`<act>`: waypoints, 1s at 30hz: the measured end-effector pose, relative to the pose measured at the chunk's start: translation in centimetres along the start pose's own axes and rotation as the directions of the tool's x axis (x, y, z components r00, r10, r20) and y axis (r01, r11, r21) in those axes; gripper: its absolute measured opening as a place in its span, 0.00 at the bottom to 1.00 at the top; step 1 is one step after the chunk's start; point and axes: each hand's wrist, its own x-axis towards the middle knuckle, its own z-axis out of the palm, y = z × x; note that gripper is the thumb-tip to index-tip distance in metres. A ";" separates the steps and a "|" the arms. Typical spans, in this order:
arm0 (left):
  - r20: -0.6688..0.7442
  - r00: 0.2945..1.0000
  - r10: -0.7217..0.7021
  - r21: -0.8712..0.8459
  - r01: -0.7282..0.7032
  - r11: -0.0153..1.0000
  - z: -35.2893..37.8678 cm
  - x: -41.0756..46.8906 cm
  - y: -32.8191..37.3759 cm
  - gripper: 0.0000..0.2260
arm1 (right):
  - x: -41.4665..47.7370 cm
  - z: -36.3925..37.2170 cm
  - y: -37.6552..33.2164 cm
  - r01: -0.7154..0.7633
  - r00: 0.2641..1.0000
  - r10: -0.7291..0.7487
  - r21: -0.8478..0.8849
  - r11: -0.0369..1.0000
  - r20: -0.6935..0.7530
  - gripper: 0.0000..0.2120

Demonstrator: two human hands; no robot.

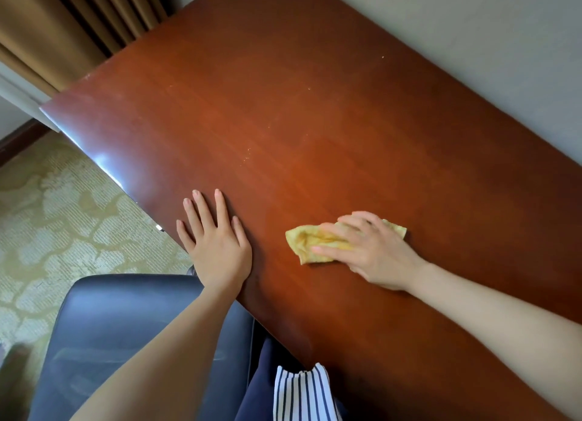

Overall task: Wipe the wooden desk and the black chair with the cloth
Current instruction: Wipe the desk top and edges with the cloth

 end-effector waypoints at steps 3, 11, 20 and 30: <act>0.002 1.000 -0.003 -0.003 0.003 1.000 0.1 -0.1 0.0 0.24 | 1.6 -0.3 2.9 -0.133 0.991 0.132 -0.021 0.991 -0.033 0.23; 0.011 1.000 -0.005 0.008 0.005 1.000 0.0 0.0 0.1 0.26 | 8.3 -0.5 10.3 -0.682 0.724 0.681 0.028 0.730 -0.113 0.19; 0.013 1.000 -0.014 0.024 0.013 1.000 0.1 0.4 0.1 0.26 | 15.2 0.6 5.5 -0.764 0.495 0.844 0.360 0.536 -0.207 0.16; -0.005 1.000 -0.011 -0.003 0.011 1.000 0.0 0.3 0.0 0.25 | 7.5 1.9 -6.3 -0.286 0.890 0.371 0.309 0.907 -0.265 0.17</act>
